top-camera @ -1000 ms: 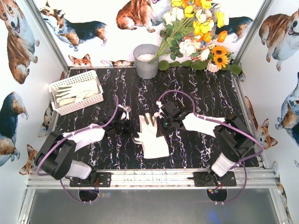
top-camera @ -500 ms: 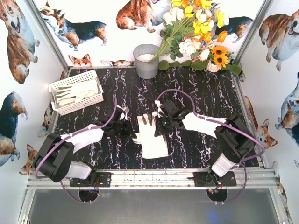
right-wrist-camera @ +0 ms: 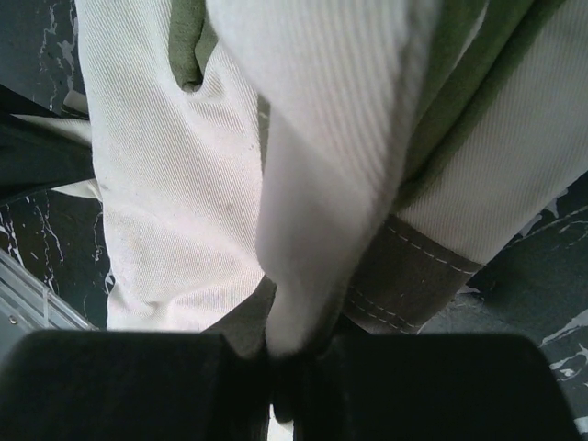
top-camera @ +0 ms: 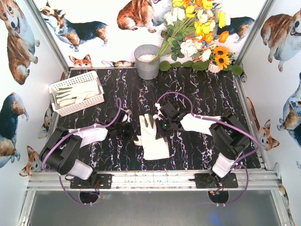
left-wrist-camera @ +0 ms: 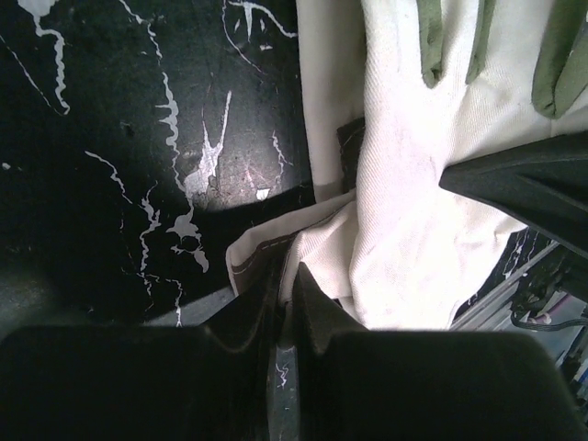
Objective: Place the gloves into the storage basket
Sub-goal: Pair the glove with the glove.
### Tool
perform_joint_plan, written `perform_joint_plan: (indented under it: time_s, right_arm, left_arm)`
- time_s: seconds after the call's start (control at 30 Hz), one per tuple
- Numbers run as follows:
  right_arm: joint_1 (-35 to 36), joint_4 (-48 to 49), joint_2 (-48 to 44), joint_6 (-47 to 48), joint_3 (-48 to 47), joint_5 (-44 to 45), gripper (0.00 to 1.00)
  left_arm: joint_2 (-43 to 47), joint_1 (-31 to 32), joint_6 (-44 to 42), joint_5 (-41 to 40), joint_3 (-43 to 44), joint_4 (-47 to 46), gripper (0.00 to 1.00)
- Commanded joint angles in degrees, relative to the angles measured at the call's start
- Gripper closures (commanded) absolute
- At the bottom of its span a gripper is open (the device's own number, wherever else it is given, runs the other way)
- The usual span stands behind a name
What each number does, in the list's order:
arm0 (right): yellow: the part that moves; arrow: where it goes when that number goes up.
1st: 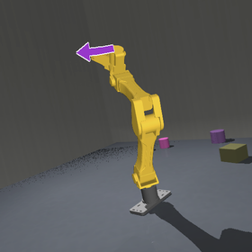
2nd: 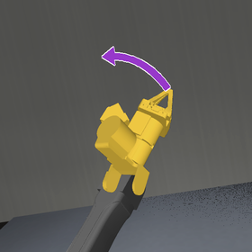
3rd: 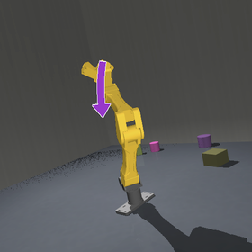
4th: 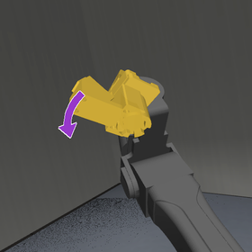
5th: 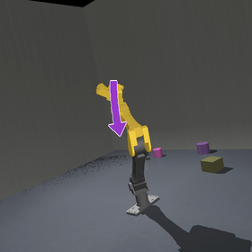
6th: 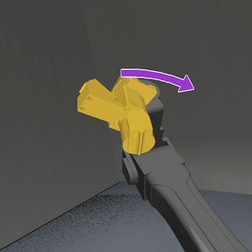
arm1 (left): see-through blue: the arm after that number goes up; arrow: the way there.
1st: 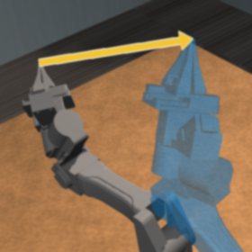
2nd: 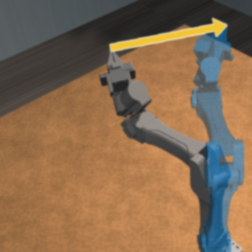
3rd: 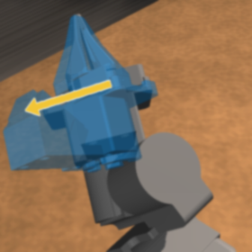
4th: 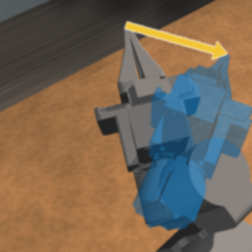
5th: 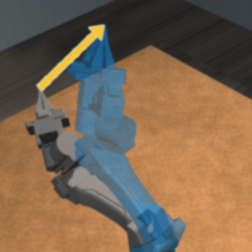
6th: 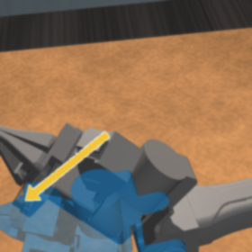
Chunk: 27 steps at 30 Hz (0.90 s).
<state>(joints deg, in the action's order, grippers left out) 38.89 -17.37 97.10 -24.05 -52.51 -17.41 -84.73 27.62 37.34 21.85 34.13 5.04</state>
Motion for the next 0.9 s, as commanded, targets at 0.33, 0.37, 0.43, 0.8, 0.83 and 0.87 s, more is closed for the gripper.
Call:
perform_joint_plan:
  time_s: [0.33,0.37,0.43,0.8,0.83,0.87]
  right_arm:
    - [-1.01,-0.53,1.44,2.26,0.48,4.91,1.00]
    - [-1.01,-0.36,1.50,2.18,0.48,4.78,1.00]
    - [-1.01,-0.14,1.72,2.13,0.48,4.55,1.00]
    - [-1.01,-0.30,1.93,2.34,0.14,4.43,1.00]
    - [-1.01,-0.32,1.88,2.27,0.13,4.53,1.00]
    - [-1.01,-0.38,1.65,2.19,0.13,4.82,1.00]
  left_arm:
    - [11.75,-1.34,-3.22,-8.91,4.38,10.14,0.66]
    - [12.83,-1.34,-1.87,-7.76,3.99,8.78,0.68]
    - [13.70,-0.98,1.45,-4.54,2.34,4.49,0.71]
    - [3.27,7.10,9.89,0.88,0.42,-16.01,0.87]
    - [2.13,7.10,10.12,0.51,-0.04,-16.99,0.88]
    - [0.93,7.10,10.32,0.20,-0.71,-17.98,0.90]
